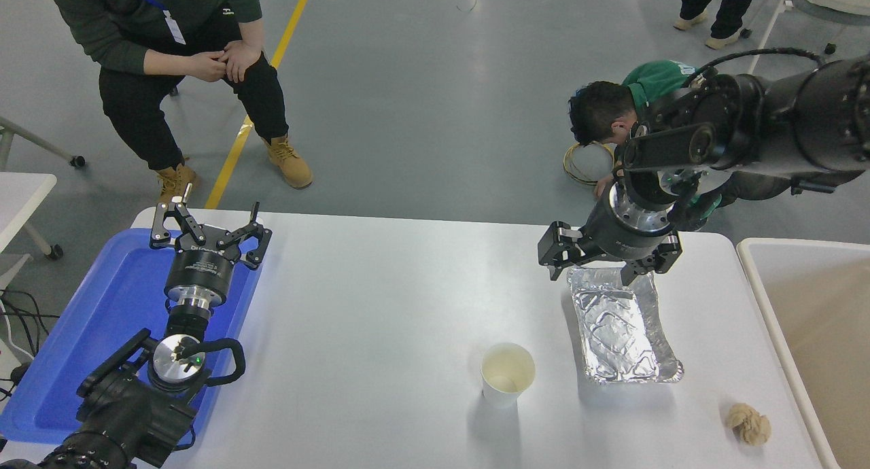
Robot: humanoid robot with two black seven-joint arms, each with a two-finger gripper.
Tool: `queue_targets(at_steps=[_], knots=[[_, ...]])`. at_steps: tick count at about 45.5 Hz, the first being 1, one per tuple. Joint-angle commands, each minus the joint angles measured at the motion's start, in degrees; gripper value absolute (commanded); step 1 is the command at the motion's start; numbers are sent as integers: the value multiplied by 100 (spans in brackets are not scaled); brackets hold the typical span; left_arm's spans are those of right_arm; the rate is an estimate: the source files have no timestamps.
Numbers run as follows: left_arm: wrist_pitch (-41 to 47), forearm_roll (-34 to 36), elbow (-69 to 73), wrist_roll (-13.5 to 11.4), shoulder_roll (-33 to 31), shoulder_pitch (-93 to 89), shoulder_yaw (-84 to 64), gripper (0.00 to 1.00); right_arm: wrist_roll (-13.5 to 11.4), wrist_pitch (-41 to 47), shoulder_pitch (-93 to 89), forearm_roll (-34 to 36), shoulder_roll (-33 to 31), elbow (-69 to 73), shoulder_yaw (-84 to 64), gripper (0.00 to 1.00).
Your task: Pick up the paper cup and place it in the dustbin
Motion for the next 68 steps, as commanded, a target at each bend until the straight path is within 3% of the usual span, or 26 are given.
queue_targets(at_steps=[1, 56, 61, 66, 68], knots=[[0, -1, 0, 0, 0, 0, 0, 100, 22, -505, -524, -80, 48, 23, 197, 99], [0, -1, 0, 0, 0, 0, 0, 100, 57, -1208, -2853, -1038, 48, -988, 1138, 98], [0, -1, 0, 0, -9, 0, 0, 100, 66, -1410, -2924, -1275, 48, -997, 1155, 76], [0, -1, 0, 0, 0, 0, 0, 100, 83, -1410, -2906, -1688, 48, -988, 1155, 30], [0, -1, 0, 0, -9, 0, 0, 100, 83, -1402, -2880, -1732, 48, -988, 1155, 22]])
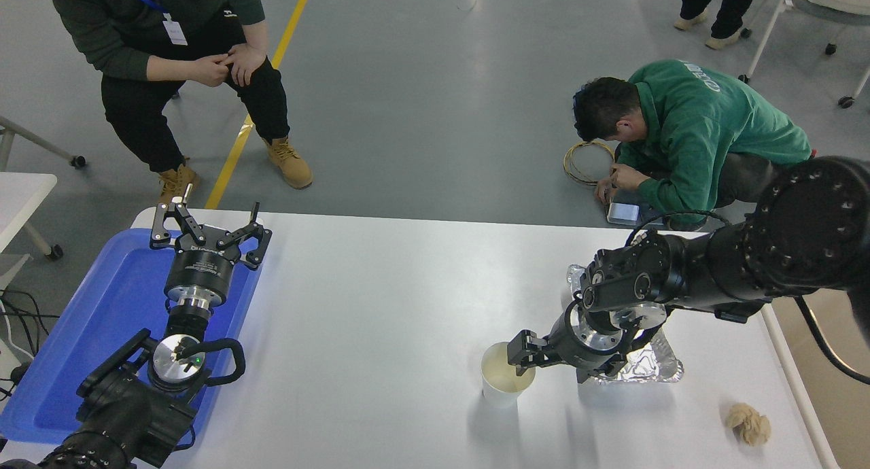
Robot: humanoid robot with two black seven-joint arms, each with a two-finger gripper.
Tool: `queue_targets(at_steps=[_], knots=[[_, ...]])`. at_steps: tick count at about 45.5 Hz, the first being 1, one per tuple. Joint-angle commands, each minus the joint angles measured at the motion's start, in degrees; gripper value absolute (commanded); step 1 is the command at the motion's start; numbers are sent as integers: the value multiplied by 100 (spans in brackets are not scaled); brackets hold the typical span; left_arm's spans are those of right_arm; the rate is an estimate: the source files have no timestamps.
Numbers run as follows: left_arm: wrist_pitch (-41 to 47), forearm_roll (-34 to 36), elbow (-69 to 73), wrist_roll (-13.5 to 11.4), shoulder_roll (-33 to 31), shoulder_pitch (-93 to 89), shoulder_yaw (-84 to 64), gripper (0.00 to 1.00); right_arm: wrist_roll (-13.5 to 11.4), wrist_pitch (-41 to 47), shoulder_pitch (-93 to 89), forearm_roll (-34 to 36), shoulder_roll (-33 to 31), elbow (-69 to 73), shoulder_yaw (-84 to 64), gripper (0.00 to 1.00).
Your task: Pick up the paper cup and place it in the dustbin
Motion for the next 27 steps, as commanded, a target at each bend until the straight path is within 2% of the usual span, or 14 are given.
queue_targets(at_steps=[1, 4, 5, 8, 14, 27], knots=[[0, -1, 0, 0, 1, 0, 0, 100, 16, -107, -94, -533, 0, -68, 56, 19], [0, -1, 0, 0, 1, 0, 0, 100, 16, -107, -77, -568, 0, -68, 47, 14], [0, -1, 0, 0, 1, 0, 0, 100, 25, -107, -59, -577, 0, -68, 47, 8], [0, -1, 0, 0, 1, 0, 0, 100, 34, -98, -41, -577, 0, -59, 47, 0], [0, -1, 0, 0, 1, 0, 0, 100, 280, -89, 11, -586, 0, -59, 29, 0], [0, -1, 0, 0, 1, 0, 0, 100, 315, -80, 187, -577, 0, -15, 29, 0]])
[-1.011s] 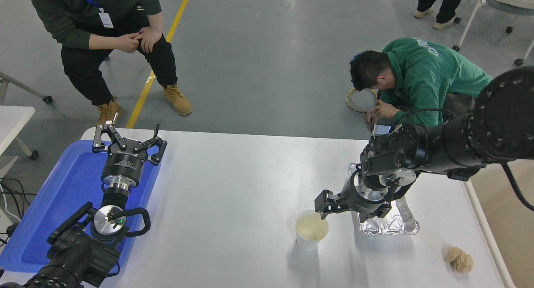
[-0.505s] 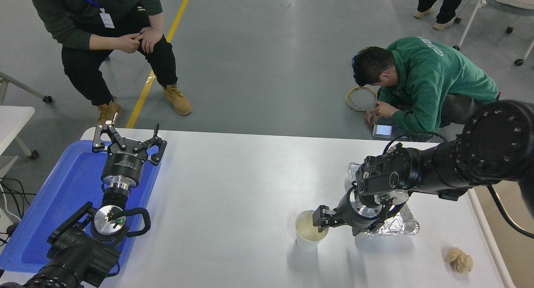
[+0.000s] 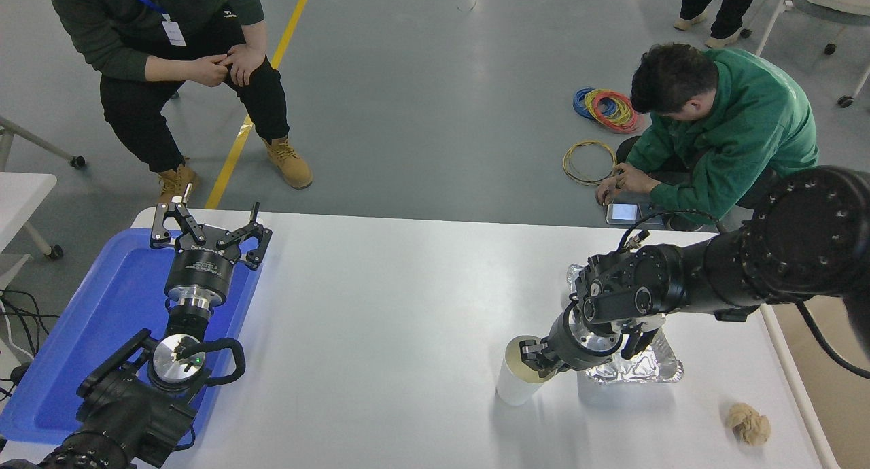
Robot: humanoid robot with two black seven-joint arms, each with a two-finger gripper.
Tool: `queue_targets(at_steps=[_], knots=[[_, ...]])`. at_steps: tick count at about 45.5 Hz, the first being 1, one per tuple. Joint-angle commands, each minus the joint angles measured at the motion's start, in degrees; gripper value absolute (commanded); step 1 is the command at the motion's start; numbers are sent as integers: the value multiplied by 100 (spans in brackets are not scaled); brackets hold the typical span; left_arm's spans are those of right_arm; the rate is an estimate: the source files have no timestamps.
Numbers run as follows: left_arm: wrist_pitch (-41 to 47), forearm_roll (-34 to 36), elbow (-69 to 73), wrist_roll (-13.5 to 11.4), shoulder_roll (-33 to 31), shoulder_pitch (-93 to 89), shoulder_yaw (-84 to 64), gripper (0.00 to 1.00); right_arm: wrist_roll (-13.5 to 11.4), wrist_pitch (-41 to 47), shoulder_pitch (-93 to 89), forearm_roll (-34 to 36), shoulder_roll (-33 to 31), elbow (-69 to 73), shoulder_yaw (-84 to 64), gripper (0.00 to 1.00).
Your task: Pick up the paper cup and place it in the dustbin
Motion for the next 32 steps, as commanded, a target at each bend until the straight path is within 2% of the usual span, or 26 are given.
queue_targets(at_steps=[1, 22, 32], knots=[[0, 0, 0, 0, 2, 0, 0, 100, 74, 4, 146, -26, 0, 25, -2, 0], [0, 0, 0, 0, 2, 0, 0, 100, 74, 451, 1350, 53, -9, 560, 34, 0], [0, 0, 0, 0, 2, 0, 0, 100, 74, 873, 2457, 62, -650, 1018, 34, 0]])
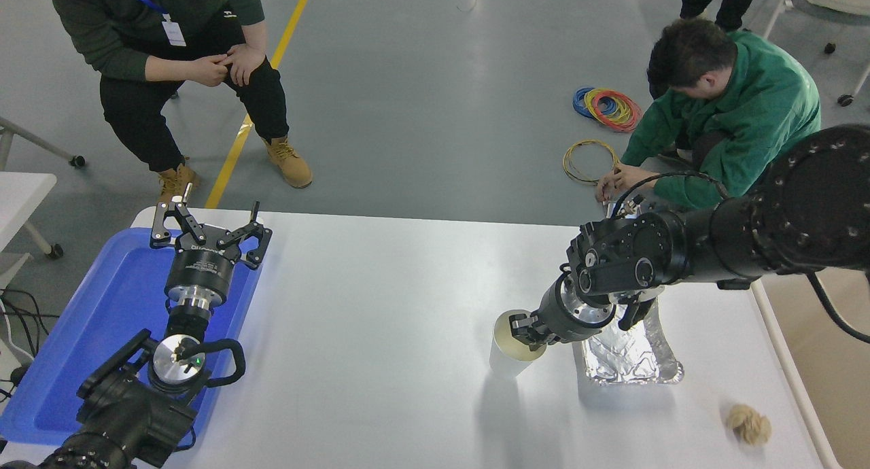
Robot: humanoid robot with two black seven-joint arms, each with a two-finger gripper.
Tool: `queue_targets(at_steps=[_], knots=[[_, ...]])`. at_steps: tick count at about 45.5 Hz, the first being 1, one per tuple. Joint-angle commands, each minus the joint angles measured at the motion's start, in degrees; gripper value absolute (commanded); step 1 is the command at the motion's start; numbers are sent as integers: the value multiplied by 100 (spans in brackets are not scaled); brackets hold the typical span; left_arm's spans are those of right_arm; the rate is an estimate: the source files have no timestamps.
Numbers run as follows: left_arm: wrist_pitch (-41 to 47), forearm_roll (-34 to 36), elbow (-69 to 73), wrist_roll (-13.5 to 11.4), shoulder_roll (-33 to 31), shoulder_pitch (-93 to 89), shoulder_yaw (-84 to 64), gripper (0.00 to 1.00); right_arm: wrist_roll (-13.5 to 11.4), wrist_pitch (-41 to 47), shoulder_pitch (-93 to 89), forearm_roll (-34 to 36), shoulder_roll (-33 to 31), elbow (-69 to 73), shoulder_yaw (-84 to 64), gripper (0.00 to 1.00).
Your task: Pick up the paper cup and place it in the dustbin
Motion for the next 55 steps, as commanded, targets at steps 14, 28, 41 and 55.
queue_targets(at_steps=[14, 28, 41, 55], knots=[[1, 1, 0, 0, 0, 0, 0, 100, -10, 1203, 2174, -3, -1034, 517, -77, 0], [1, 1, 0, 0, 0, 0, 0, 100, -36, 1563, 2719, -12, -1122, 517, -121, 0], [1, 1, 0, 0, 0, 0, 0, 100, -45, 1607, 2852, -12, -1140, 517, -121, 0], [1, 1, 0, 0, 0, 0, 0, 100, -45, 1599, 2772, -12, -1149, 499, -139, 0]])
